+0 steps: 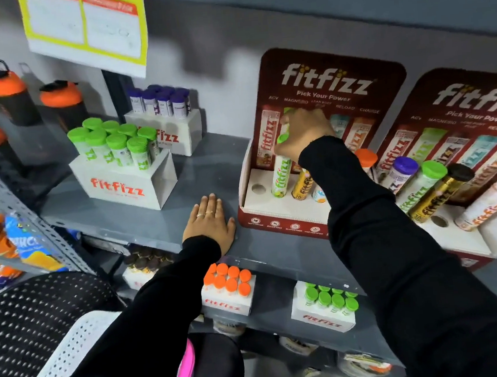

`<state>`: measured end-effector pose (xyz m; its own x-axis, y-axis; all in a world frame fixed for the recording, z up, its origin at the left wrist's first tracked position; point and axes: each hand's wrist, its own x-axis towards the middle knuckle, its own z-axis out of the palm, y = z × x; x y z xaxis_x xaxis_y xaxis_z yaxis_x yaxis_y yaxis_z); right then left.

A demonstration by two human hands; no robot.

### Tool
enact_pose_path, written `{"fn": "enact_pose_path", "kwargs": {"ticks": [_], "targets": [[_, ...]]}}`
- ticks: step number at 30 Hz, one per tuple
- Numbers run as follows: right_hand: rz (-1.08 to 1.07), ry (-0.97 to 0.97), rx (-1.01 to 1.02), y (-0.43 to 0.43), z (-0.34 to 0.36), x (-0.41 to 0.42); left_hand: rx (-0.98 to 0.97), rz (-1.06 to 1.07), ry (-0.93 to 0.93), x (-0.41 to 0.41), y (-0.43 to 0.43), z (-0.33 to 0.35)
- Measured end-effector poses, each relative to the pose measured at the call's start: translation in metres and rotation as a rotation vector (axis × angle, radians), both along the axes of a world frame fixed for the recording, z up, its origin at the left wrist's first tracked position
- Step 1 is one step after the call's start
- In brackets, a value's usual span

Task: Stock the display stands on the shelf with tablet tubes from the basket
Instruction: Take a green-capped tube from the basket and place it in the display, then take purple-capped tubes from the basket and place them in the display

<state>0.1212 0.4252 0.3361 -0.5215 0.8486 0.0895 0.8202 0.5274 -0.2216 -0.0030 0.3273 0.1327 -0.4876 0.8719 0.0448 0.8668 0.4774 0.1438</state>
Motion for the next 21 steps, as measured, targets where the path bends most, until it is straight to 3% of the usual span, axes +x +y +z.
{"fn": "enact_pose_path", "kwargs": {"ticks": [2,5,8,11,14,16,18,21], "targets": [[0.018,0.132,0.119,-0.012,-0.007,-0.004,0.225,-0.045,-0.038,0.003,-0.008,0.002],[0.225,0.39,0.303,-0.04,-0.027,-0.03,0.524,-0.053,-0.017,0.008,-0.044,-0.009],[0.512,0.652,0.438,-0.085,-0.059,-0.072,0.565,0.053,-0.006,0.012,-0.103,-0.053],[0.715,0.664,0.31,-0.141,-0.118,-0.109,0.418,0.287,-0.067,0.015,-0.18,-0.109],[0.864,0.501,0.075,-0.195,-0.189,-0.133,0.175,0.555,-0.182,0.022,-0.25,-0.153],[0.945,0.276,-0.051,-0.228,-0.236,-0.144,0.004,0.688,-0.254,0.028,-0.283,-0.182],[0.971,-0.035,-0.151,-0.25,-0.271,-0.145,-0.075,0.769,-0.3,0.033,-0.3,-0.206],[1.022,-0.347,-0.202,-0.274,-0.32,-0.148,-0.159,0.83,-0.358,0.032,-0.308,-0.233]]}}
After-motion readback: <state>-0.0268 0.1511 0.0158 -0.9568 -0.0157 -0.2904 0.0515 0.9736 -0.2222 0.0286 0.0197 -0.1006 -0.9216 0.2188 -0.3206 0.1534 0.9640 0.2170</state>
